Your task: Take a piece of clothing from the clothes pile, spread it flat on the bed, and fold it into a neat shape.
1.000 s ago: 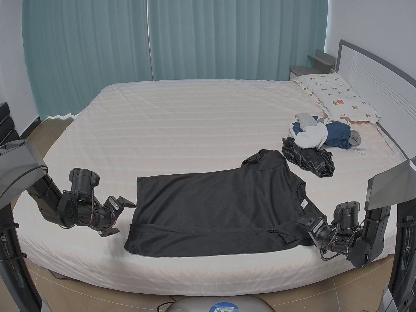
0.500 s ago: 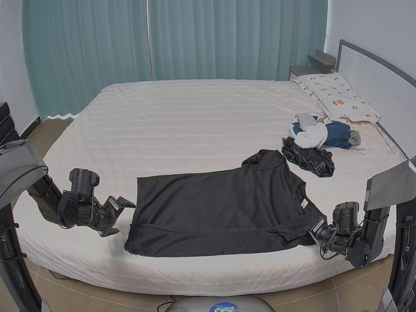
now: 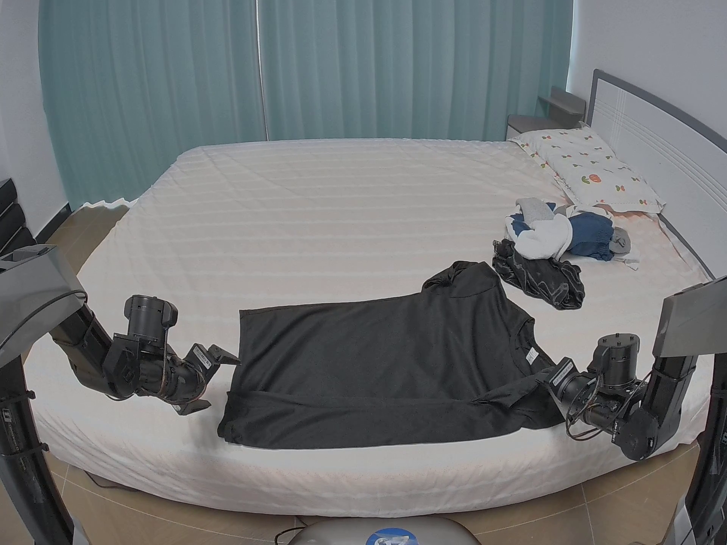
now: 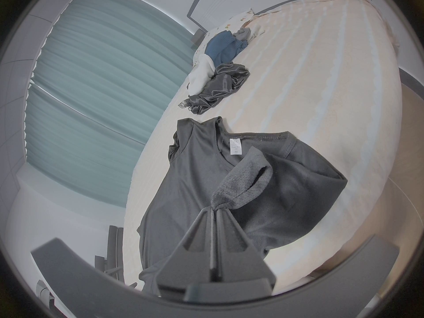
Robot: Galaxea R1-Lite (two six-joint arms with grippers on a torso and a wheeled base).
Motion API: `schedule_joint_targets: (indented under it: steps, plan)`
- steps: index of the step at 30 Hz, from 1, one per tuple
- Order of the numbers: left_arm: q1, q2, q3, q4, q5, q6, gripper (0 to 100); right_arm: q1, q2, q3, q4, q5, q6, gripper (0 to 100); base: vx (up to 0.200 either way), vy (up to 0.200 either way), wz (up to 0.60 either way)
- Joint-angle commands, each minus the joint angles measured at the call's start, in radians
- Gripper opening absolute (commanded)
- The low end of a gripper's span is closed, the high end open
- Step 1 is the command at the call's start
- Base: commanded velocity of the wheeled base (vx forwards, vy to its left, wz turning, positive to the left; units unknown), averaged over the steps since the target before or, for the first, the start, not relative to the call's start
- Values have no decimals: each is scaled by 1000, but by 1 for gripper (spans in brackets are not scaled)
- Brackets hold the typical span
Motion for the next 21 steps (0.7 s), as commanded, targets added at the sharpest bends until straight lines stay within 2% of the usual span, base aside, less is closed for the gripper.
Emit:
schedule_joint_targets:
  steps: [1, 8, 10, 11, 16, 21]
  plan:
    - [-1, 2, 0, 0, 0, 0, 100, 15, -17, 25, 1, 0, 0, 0, 0, 0, 0]
    - [-1, 2, 0, -2, 0, 1, 100, 15, -3, 71, 1, 2, -16, 0, 0, 0, 0]
    - [-1, 2, 0, 0, 0, 1, 100, 15, 20, 99, -2, 2, -48, 0, 0, 0, 0]
    - [-1, 2, 0, 0, 0, 0, 100, 17, 24, 111, -9, 2, -62, 100, 0, 0, 0]
    - [-1, 2, 0, -2, 0, 0, 100, 14, 33, 175, -21, 9, -164, 100, 0, 0, 0]
    - [-1, 2, 0, -2, 0, 0, 100, 5, 18, 192, -67, 12, -178, 100, 0, 0, 0]
